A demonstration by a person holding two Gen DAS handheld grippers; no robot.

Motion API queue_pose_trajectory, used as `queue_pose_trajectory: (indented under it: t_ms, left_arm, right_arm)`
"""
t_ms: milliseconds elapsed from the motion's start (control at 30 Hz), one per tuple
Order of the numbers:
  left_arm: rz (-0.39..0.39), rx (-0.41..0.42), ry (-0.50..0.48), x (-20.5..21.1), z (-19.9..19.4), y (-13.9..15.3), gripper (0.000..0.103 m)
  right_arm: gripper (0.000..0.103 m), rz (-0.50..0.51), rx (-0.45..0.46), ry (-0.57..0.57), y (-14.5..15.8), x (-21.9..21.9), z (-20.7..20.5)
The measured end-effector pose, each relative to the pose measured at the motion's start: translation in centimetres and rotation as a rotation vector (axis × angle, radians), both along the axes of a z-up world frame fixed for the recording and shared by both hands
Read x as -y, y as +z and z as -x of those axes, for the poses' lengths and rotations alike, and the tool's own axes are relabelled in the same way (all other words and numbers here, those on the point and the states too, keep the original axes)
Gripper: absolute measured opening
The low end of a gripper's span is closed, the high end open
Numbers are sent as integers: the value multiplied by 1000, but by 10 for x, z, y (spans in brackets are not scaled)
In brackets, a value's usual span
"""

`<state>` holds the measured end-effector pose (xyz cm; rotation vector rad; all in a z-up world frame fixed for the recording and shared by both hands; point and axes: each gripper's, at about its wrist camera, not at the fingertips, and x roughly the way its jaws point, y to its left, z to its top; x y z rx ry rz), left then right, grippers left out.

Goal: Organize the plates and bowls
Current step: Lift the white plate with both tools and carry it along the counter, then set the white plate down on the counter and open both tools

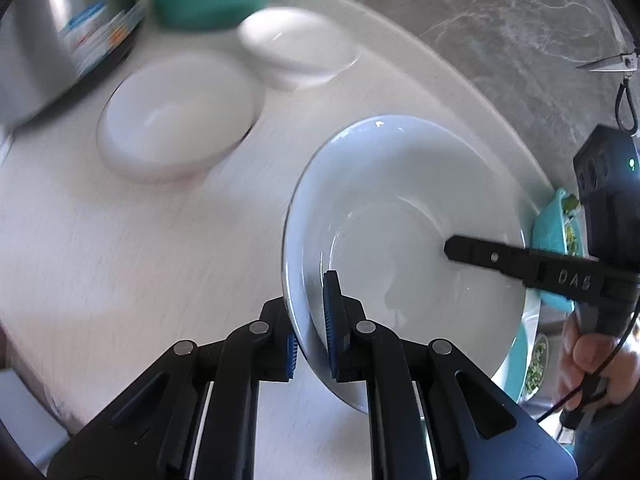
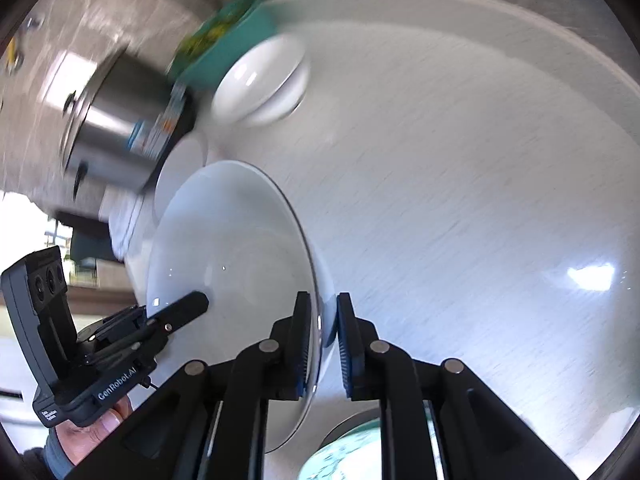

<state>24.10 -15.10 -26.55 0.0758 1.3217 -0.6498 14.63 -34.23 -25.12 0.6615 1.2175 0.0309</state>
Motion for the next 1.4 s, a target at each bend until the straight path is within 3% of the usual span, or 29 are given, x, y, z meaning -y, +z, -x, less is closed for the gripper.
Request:
queue_pose_trajectory:
  t_ms: [300, 867, 1067, 1133, 1167, 1200, 1233, 1400]
  left_arm:
    - [-56, -66, 76, -53, 41, -29, 12]
    - [-78, -65, 85, -52, 58, -64, 12]
    - [-62, -70, 98, -66, 54, -59, 16]
    - [-59, -62, 106, -74, 49, -53, 35]
    - [-56, -54, 117, -77, 48, -49, 43]
    - [-55, -33, 130, -81, 46, -42, 60]
    - [-53, -15, 136, -84, 44, -36, 68]
    - [-24, 70, 173, -95, 27, -3, 75]
  right_arm:
    - [16, 37, -61, 160, -25, -69, 0]
    - [16, 111, -87, 208, -55, -107, -4]
    - [29, 109, -75, 223, -55, -113, -4]
    - [51, 104, -58, 214, -50, -114, -3]
    - [56, 106, -49, 209, -47, -110, -1]
    - [61, 113, -42, 201, -45, -109, 0]
    - [64, 118, -37, 190, -42, -107, 1]
    - [72, 120, -11, 128, -24, -85, 2]
